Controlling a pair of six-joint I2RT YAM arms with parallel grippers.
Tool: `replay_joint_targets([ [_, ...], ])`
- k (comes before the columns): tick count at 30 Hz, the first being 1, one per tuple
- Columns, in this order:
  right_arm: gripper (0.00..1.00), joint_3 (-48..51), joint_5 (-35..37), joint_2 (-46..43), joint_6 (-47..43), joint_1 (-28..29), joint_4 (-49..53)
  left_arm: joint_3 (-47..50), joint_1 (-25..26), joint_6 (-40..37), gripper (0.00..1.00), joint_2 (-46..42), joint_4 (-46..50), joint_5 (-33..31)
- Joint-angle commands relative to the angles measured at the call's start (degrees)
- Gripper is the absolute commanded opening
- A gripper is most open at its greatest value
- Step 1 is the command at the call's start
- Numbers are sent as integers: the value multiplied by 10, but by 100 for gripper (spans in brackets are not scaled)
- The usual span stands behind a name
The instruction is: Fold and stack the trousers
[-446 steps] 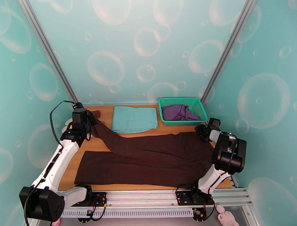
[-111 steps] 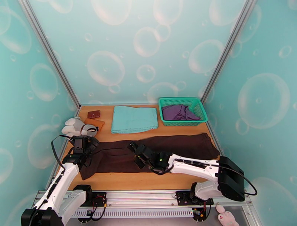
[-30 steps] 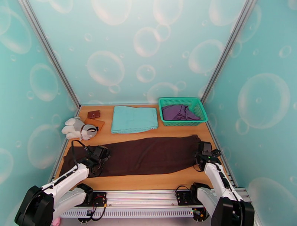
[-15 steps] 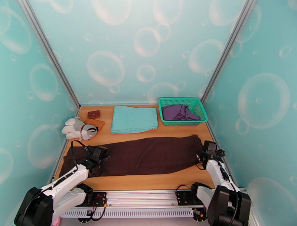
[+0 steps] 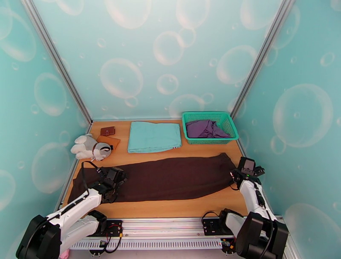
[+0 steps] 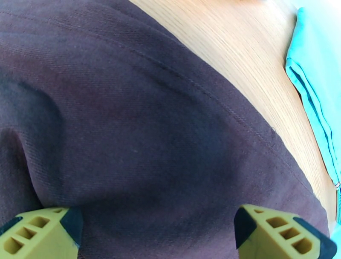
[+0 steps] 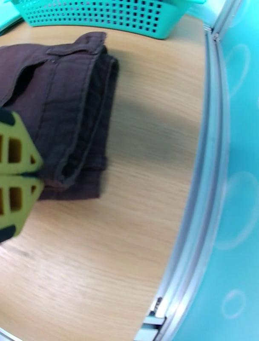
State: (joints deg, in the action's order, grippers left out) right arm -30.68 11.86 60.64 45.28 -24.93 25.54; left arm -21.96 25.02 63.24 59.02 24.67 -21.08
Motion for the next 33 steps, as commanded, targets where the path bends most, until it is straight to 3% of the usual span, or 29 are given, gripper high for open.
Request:
replay_joint_targets([
  [1, 0, -17, 31, 4, -28, -18, -15, 8, -6, 7, 99, 2, 21, 2],
  [9, 0, -7, 65, 21, -32, -28, -33, 4, -6, 6, 99, 3, 25, 0],
  [11, 14, -2, 67, 21, -29, -28, -30, 2, -6, 2, 99, 0, 26, 0],
  [13, 23, -3, 54, 5, -36, -28, -29, -1, -6, -16, 99, -6, 22, 7],
  [15, 43, -10, 49, -31, -50, -18, -22, -4, -1, -70, 99, -22, -5, 36],
  [17, 54, -21, 51, -90, -65, 9, -12, 0, 17, -149, 99, -56, -51, 94],
  [19, 62, -22, 31, -154, -87, 54, -18, -5, 58, -184, 99, -90, -67, 114],
  [22, 69, 5, -108, -240, -143, 118, -77, -33, 145, -244, 99, -117, -76, 117],
  [26, 66, 50, -183, -234, -114, 195, -135, -95, 257, -302, 99, -73, -75, 70],
  [29, 56, 65, -229, -145, -91, 196, -168, -147, 354, -357, 99, 14, -50, -16],
  [33, 56, 86, -296, -77, -82, 128, -219, -186, 451, -435, 96, 123, -32, -101],
])
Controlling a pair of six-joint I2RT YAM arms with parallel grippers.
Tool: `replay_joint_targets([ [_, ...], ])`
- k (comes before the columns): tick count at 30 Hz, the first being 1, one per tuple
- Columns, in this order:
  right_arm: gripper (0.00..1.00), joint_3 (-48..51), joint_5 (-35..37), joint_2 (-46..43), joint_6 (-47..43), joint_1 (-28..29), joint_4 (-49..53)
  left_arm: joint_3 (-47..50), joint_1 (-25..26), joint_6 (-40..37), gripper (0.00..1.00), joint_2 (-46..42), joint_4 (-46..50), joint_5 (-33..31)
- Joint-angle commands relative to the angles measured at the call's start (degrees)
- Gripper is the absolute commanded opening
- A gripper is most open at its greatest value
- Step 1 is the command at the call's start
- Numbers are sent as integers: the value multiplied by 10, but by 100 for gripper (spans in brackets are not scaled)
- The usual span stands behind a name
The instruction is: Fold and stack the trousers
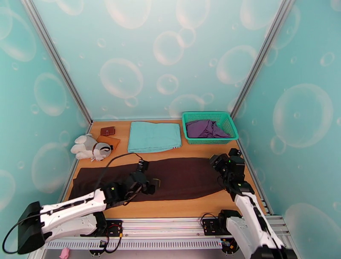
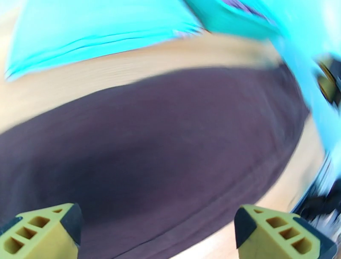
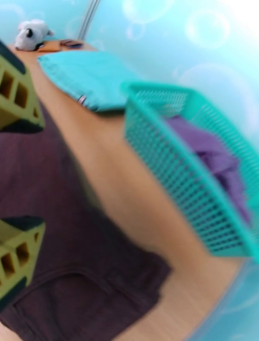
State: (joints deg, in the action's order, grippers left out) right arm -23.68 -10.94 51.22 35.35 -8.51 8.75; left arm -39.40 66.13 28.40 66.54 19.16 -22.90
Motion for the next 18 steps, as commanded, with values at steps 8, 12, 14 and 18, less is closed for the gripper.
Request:
replay_joint_targets([
  [8, 62, 15, -89, 54, -9, -128, -34, -58, 124, -182, 65, 204, 10, -98],
  [12, 62, 35, -116, 31, 1, -128, -63, -91, 123, -211, 55, 255, -5, -97],
  [14, 62, 35, -99, 6, -4, -128, -53, -96, 122, -229, 53, 266, -18, -97],
  [18, 62, 40, -81, -26, -9, -128, -38, -93, 113, -254, 52, 269, -39, -58],
])
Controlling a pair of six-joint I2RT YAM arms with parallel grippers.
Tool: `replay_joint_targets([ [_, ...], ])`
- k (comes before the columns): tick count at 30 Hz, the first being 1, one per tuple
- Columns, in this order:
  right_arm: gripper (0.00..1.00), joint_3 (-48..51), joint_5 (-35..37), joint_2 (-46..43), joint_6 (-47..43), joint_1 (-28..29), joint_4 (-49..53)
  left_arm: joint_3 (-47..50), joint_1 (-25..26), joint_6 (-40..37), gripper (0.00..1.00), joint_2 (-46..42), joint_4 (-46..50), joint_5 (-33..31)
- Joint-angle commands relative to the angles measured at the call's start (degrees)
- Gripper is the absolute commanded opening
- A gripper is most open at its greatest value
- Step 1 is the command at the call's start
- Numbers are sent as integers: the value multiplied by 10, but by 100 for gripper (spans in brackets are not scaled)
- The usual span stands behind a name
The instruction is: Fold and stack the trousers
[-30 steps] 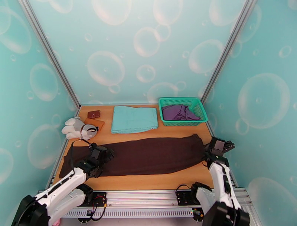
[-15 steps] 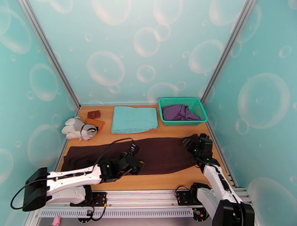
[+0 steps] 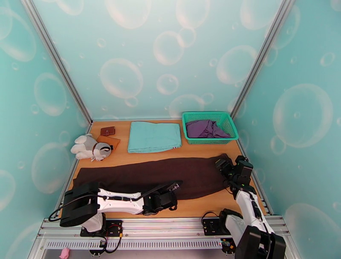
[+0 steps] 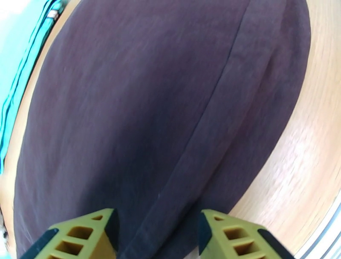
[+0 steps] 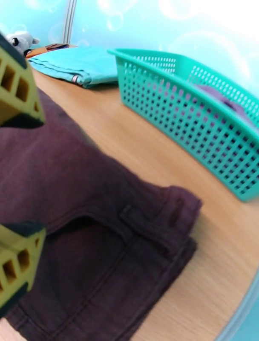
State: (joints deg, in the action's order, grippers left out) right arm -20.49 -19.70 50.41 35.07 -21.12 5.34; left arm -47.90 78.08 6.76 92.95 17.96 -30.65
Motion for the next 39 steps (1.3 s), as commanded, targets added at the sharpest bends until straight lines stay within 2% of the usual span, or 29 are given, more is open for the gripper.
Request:
replay_joint_targets([
  [1, 63, 12, 6, -19, -4, -2, -9, -3, -6, -46, 52, 4, -36, 32],
  [6, 64, 27, -26, 15, 7, -2, -43, 11, -25, -68, 48, 4, -68, 71],
  [7, 64, 27, -39, 24, 7, -20, -47, 12, -32, -71, 47, 2, -73, 79],
  [11, 65, 31, -68, 39, 10, -31, -56, 15, -48, -80, 45, 3, -89, 117],
  [18, 66, 35, -59, 19, 11, -37, -51, 18, -58, -92, 44, 21, -99, 160],
  [24, 67, 35, -62, 23, 11, -38, -53, 13, -68, -89, 43, 43, -100, 147],
  [27, 67, 36, -66, 27, 11, -38, -56, 9, -73, -81, 34, 45, -100, 143],
  [29, 67, 37, -66, 28, 11, -38, -56, 8, -76, -78, 31, 44, -98, 141],
  [39, 68, 36, -63, 26, 11, -38, -54, 8, -78, -71, 26, 30, -80, 181],
])
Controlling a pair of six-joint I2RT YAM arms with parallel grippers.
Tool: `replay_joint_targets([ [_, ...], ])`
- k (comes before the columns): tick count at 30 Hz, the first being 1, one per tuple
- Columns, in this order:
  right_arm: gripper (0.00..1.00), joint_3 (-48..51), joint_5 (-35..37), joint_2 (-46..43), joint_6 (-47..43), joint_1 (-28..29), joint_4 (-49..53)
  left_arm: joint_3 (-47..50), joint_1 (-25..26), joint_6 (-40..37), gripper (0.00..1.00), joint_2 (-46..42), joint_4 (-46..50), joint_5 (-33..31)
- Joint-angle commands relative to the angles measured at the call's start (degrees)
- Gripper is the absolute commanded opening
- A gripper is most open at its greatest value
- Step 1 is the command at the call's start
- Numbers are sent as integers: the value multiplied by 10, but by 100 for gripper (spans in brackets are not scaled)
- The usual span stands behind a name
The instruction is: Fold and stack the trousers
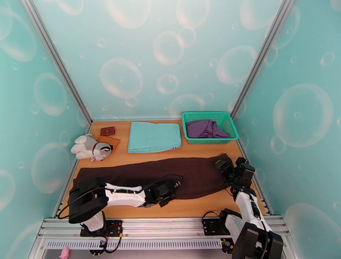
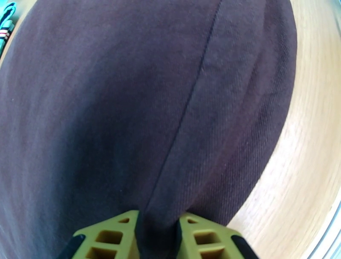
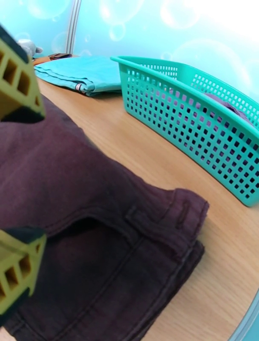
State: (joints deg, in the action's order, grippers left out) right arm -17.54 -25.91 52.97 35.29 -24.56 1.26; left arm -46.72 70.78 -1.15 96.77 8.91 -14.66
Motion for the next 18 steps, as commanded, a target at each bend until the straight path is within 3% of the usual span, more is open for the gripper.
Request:
replay_joint_targets([
  [1, 68, 7, 3, -1, 9, -5, -11, -3, -5, 10, 23, -11, 10, 20],
  [6, 68, 8, 43, -15, 29, -9, 28, -1, -5, 13, 12, -27, 10, 7],
  [15, 66, 12, 189, -114, 103, 17, 187, -7, -6, 10, 9, -44, 8, 13],
  [18, 67, -14, 238, -150, 106, 24, 250, -8, -6, 5, 14, -47, 12, 33],
])
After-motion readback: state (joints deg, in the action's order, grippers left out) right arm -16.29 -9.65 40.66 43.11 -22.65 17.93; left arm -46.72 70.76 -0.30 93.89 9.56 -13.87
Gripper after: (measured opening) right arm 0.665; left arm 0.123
